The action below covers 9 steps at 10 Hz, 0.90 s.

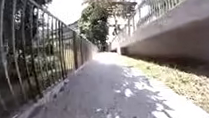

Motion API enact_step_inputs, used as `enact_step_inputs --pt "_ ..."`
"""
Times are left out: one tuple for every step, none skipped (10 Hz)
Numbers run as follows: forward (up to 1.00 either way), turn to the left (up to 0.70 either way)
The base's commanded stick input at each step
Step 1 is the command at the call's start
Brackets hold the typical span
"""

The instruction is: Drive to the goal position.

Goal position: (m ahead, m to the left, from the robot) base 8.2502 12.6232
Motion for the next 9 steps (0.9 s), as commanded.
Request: enact_step_inputs --pt "0.50 0.00" --pt "0.50 0.00" --pt "0.50 0.00" --pt "0.50 0.00" --pt "0.50 0.00" --pt "0.50 0.00" --pt "0.50 0.00" --pt "0.50 0.00" --pt "0.50 0.00"
